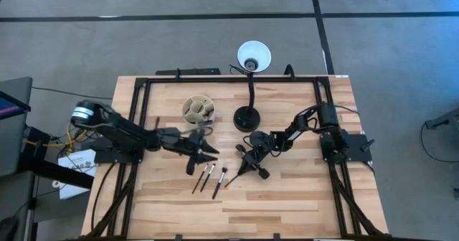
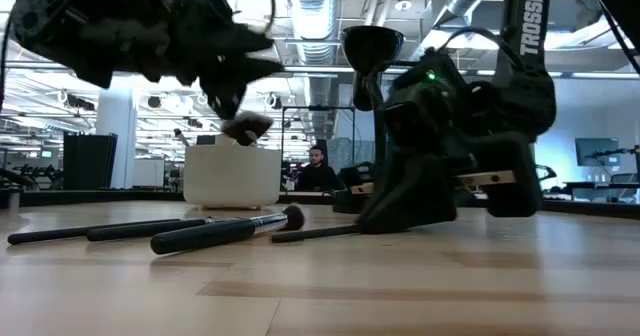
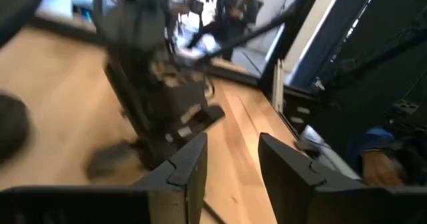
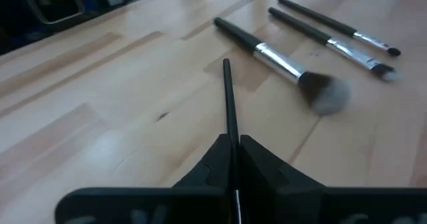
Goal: Put items in baskets/containers
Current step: Put the eyeshadow brush into the organizer
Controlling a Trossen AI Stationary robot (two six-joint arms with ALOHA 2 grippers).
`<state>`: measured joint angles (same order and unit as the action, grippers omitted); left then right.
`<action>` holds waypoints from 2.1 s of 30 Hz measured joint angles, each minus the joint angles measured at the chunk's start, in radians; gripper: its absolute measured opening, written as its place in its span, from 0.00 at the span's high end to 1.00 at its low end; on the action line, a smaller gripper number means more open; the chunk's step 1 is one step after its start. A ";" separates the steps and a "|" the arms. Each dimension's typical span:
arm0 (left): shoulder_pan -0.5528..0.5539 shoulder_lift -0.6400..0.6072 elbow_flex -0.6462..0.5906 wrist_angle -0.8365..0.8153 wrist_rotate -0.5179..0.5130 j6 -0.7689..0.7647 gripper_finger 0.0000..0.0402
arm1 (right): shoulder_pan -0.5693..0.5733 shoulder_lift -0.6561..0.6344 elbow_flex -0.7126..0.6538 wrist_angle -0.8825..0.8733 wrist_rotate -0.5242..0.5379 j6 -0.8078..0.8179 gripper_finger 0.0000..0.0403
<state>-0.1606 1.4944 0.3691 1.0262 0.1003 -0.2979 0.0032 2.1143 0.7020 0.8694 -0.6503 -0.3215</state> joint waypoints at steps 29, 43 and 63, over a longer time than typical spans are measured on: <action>-0.088 0.249 0.022 -0.089 -0.056 -0.157 0.67 | 0.014 -0.008 0.243 -0.091 0.141 0.008 0.98; -0.084 0.250 0.021 -0.109 -0.092 -0.172 0.90 | -0.007 -0.009 0.249 -0.069 0.141 0.000 0.98; -0.084 0.130 0.022 -0.098 -0.287 -0.053 0.97 | -0.015 -0.535 0.251 -0.554 0.350 0.069 0.66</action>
<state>-0.2451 1.6243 0.3906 0.9286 -0.1862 -0.3507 -0.0116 1.5793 0.9527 0.3154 -0.3000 -0.2529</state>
